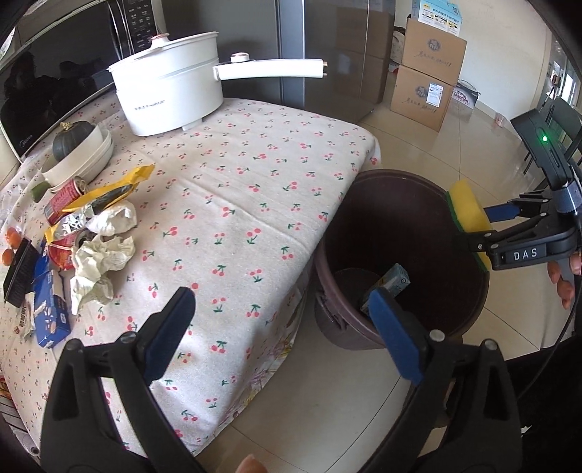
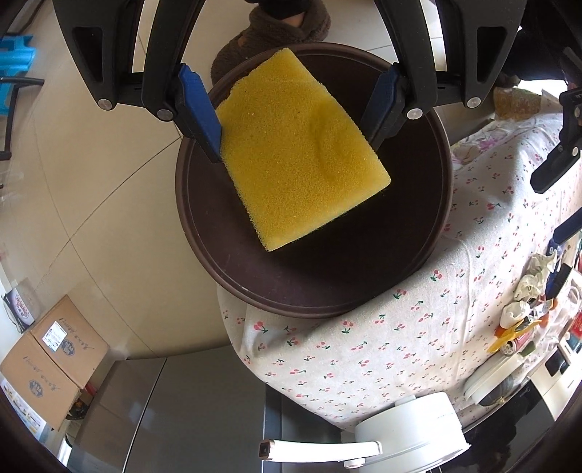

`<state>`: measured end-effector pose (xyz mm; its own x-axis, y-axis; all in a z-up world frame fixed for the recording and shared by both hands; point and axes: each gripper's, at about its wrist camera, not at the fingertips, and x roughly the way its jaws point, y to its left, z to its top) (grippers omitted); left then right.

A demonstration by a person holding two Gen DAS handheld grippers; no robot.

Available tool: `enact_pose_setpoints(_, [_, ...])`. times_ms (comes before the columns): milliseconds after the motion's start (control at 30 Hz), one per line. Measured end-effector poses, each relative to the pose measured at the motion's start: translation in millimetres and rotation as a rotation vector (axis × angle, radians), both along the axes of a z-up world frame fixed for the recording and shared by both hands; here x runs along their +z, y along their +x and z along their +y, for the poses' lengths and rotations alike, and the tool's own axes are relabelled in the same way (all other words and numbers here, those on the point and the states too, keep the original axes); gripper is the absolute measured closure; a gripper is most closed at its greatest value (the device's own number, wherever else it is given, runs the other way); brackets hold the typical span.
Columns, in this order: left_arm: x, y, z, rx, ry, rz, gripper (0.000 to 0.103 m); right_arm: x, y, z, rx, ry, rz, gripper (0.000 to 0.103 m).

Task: Collect trash
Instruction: 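Open both grippers to drop the carton and sponge into the bin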

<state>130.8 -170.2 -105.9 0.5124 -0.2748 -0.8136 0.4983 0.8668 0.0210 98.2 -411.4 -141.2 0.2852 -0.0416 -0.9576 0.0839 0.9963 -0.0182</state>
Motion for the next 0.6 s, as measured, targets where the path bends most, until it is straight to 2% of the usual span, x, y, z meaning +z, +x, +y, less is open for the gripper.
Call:
enact_pose_setpoints(167, [6.1, 0.3, 15.5, 0.033, 0.01, -0.013, 0.004, 1.6, 7.1, 9.7, -0.001, 0.009, 0.004, 0.026])
enact_pose_setpoints(300, [9.3, 0.7, 29.2, 0.069, 0.025, -0.025, 0.001, 5.6, 13.0, 18.2, -0.003, 0.013, -0.007, 0.013])
enact_pose_setpoints(433, [12.5, 1.6, 42.2, 0.096, 0.031, -0.029, 0.001, 8.3, 19.5, 30.9, 0.015, 0.001, -0.011, 0.007])
enact_pose_setpoints(600, [16.9, 2.3, 56.9, 0.123, 0.025, -0.03, 0.001, 12.1, 25.9, 48.6, 0.045, -0.014, -0.016, 0.006])
